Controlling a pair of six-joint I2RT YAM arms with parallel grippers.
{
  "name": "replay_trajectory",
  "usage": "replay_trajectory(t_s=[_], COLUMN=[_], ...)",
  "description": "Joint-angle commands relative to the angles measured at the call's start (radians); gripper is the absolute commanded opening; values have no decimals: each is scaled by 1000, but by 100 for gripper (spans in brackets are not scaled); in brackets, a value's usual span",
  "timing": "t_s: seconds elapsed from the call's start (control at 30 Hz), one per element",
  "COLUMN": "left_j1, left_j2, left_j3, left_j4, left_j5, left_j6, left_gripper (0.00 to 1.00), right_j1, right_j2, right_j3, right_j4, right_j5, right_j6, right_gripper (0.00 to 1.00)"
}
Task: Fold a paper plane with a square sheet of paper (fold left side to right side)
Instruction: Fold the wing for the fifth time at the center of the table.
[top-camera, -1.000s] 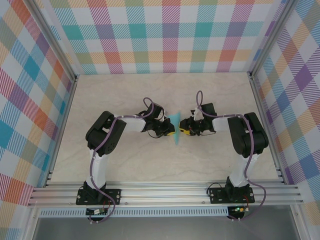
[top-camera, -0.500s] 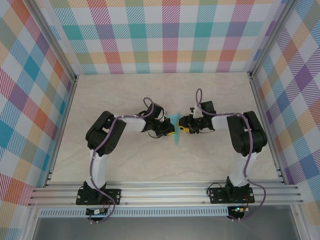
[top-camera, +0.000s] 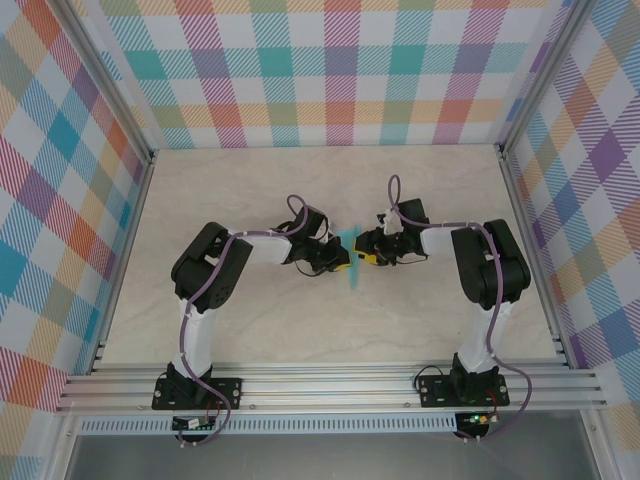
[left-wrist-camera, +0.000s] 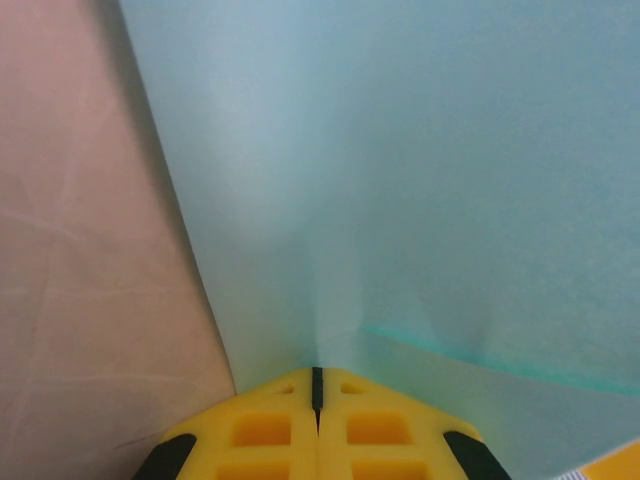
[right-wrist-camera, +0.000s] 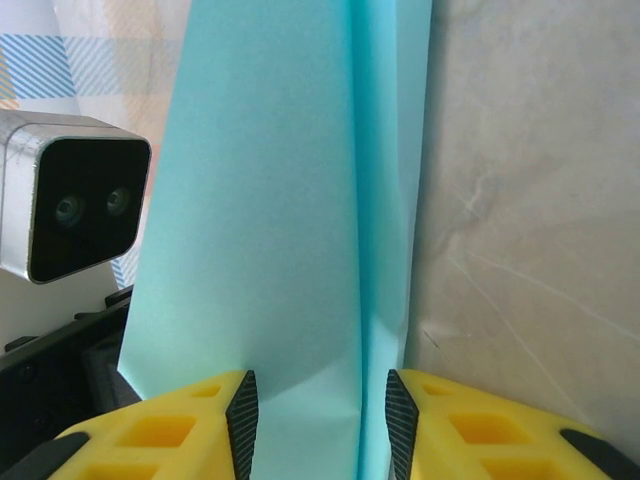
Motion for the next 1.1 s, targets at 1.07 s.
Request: replay_trajectory(t_s=[1.07], left_j1=[16], left_j2=[-16], left_j3=[-16], left_j4=[-95], left_j5=[-101], left_j6=[32], left_gripper=[0], right_j1=[34], right_j2=[-31], right_j3=[-33], right_j4=[-56], right_j5=[-2], right_j6=[-67], right_gripper=[39])
